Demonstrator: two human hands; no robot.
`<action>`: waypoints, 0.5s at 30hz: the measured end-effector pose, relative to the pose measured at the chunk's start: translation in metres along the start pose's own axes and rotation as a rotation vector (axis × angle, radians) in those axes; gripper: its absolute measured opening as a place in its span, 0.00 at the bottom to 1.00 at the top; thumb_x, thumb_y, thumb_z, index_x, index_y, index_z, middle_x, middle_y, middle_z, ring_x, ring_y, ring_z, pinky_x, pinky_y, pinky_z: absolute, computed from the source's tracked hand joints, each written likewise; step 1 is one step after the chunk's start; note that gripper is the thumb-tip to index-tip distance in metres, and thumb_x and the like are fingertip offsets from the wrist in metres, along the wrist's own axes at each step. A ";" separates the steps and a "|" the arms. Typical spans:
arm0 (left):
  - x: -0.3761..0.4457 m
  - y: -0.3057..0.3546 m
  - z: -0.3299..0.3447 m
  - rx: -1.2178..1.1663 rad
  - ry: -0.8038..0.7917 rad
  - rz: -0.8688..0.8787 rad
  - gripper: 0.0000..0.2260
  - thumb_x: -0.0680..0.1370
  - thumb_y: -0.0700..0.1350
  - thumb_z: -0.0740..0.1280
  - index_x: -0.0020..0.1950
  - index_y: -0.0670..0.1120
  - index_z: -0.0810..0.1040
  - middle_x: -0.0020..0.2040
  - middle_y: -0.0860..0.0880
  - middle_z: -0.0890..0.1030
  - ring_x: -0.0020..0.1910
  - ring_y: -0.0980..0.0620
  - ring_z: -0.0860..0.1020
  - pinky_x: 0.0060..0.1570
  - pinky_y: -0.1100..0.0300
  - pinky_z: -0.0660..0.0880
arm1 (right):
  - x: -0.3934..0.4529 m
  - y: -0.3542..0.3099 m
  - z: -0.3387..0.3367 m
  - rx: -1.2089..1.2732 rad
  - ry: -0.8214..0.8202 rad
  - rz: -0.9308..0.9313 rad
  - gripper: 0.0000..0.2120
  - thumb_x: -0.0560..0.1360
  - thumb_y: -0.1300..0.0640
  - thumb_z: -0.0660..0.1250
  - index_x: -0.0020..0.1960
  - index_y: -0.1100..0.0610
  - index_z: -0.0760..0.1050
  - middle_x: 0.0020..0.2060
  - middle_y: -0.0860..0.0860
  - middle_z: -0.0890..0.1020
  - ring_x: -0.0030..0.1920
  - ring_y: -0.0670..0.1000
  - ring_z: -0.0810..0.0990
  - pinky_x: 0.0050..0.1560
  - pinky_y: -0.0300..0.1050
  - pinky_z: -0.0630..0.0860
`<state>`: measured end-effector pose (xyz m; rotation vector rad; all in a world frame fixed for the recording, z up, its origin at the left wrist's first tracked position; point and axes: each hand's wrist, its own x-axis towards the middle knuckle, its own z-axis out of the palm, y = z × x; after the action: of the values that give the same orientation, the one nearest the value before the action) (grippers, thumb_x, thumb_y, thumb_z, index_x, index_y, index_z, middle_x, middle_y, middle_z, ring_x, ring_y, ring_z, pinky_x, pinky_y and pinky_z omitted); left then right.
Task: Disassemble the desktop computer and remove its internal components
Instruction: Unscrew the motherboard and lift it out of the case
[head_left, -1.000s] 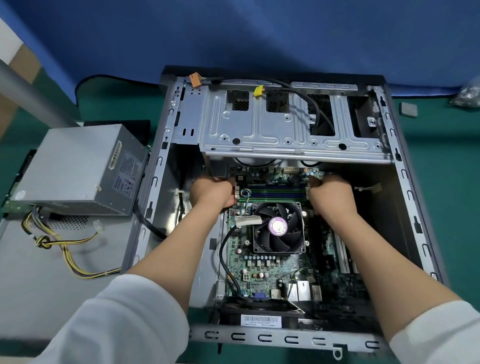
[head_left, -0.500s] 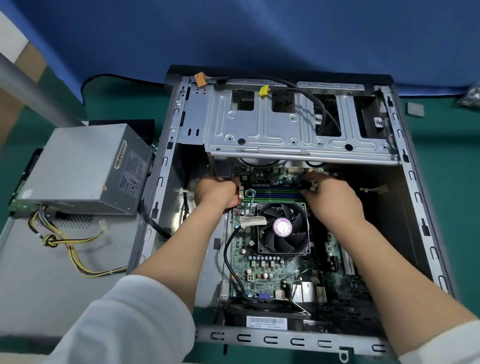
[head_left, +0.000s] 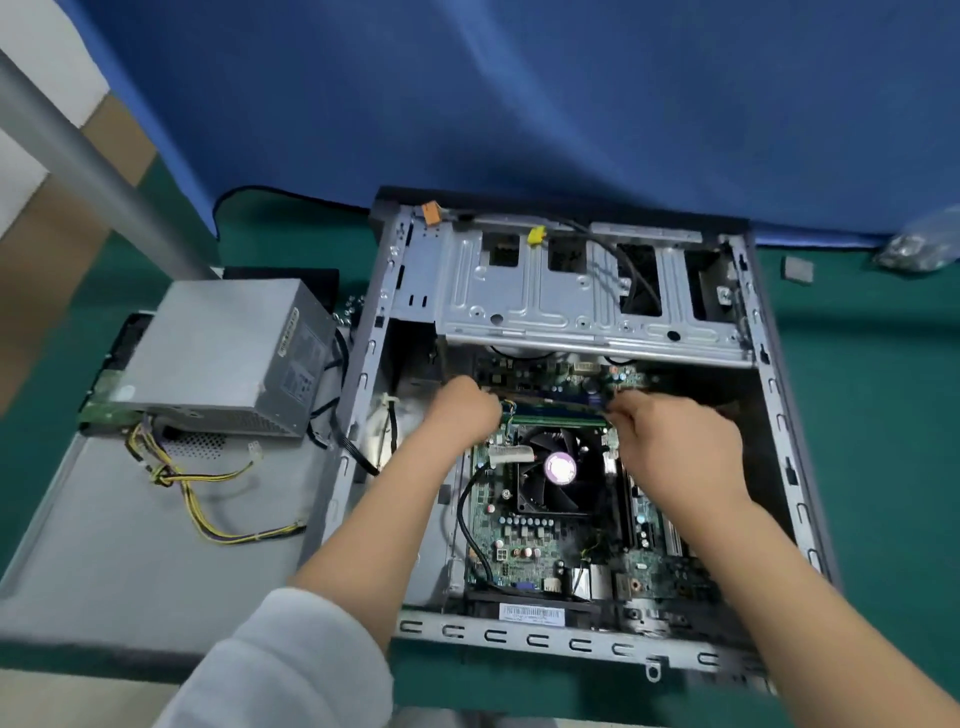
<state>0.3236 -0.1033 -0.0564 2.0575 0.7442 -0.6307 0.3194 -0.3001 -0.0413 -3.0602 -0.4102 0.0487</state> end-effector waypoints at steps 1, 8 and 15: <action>-0.010 0.003 -0.004 0.104 -0.013 0.054 0.10 0.81 0.45 0.59 0.53 0.39 0.74 0.47 0.44 0.77 0.39 0.50 0.72 0.41 0.60 0.70 | -0.006 0.001 -0.007 0.037 0.006 0.032 0.09 0.77 0.50 0.62 0.54 0.44 0.79 0.40 0.46 0.83 0.39 0.54 0.81 0.29 0.40 0.64; -0.082 0.020 -0.039 -0.571 -0.145 0.216 0.07 0.80 0.47 0.63 0.55 0.45 0.74 0.54 0.46 0.81 0.49 0.51 0.81 0.51 0.59 0.79 | -0.026 -0.018 -0.058 0.709 -0.147 0.242 0.05 0.72 0.47 0.70 0.38 0.40 0.78 0.26 0.42 0.79 0.25 0.42 0.73 0.29 0.39 0.70; -0.101 0.010 -0.104 -0.746 0.054 0.404 0.05 0.80 0.45 0.62 0.49 0.49 0.77 0.43 0.52 0.83 0.39 0.57 0.82 0.37 0.65 0.78 | 0.000 -0.085 -0.083 1.010 -0.333 0.079 0.03 0.75 0.50 0.69 0.45 0.47 0.80 0.26 0.46 0.78 0.24 0.45 0.74 0.28 0.36 0.68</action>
<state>0.2768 -0.0487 0.0700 1.4606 0.4675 -0.0404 0.3001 -0.2225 0.0462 -2.0579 -0.1797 0.5761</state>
